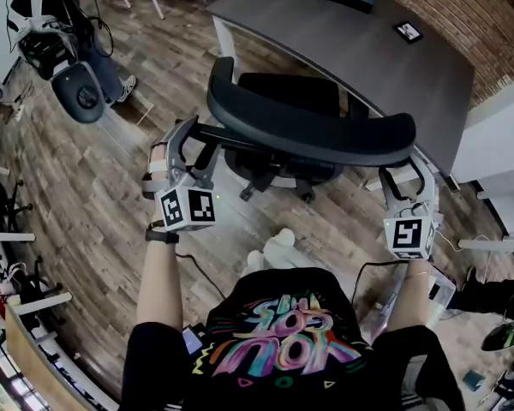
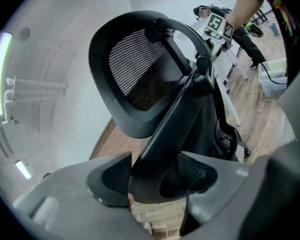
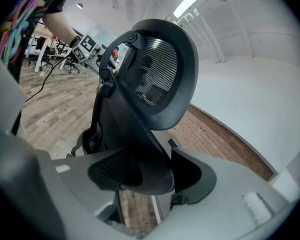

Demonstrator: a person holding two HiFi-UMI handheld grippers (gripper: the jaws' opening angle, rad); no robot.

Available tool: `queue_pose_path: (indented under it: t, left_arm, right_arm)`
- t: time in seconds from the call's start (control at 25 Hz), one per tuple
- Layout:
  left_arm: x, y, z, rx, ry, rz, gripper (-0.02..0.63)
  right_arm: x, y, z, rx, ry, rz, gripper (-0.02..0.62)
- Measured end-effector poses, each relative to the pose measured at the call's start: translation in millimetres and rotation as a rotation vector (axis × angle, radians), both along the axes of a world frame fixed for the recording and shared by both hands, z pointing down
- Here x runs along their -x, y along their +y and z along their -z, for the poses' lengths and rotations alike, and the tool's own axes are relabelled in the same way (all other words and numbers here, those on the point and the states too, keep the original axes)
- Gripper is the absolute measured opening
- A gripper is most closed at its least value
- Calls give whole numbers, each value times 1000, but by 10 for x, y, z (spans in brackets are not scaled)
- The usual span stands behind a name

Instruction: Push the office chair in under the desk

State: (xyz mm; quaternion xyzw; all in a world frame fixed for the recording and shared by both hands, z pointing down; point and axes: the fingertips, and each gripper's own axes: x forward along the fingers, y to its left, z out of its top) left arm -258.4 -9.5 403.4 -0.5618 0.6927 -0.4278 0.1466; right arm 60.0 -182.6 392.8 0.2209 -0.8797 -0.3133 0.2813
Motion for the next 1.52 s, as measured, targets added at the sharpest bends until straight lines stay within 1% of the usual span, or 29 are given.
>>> queue_pose_path:
  t: [0.4, 0.52, 0.64, 0.76, 0.92, 1.04, 1.24, 1.52]
  left_arm:
    - [349, -216, 42, 11, 2, -17, 273]
    - [493, -237, 61, 4, 1, -22, 273]
    - [667, -256, 50, -2, 3, -42, 273]
    - [836, -383, 47, -10, 8, -74, 273]
    - [1011, -749, 61, -11, 2, -121, 273]
    - [1137, -992, 41, -9, 0, -169, 273]
    - [1549, -1199, -9, -11, -9, -236, 273]
    - [1893, -1790, 55, -4, -37, -336, 273]
  right_arm:
    - [270, -92, 50, -15, -13, -44, 252]
    - [409, -69, 85, -27, -36, -40, 252]
    - [557, -14, 72, -32, -41, -56, 252]
    - [684, -62, 63, -27, -35, -88, 252]
    - [811, -308, 76, -28, -32, -112, 252]
    - [879, -402, 78, -26, -18, -161, 251]
    - [1244, -403, 37, -29, -16, -238, 252]
    - [1518, -680, 133, -32, -12, -335, 252]
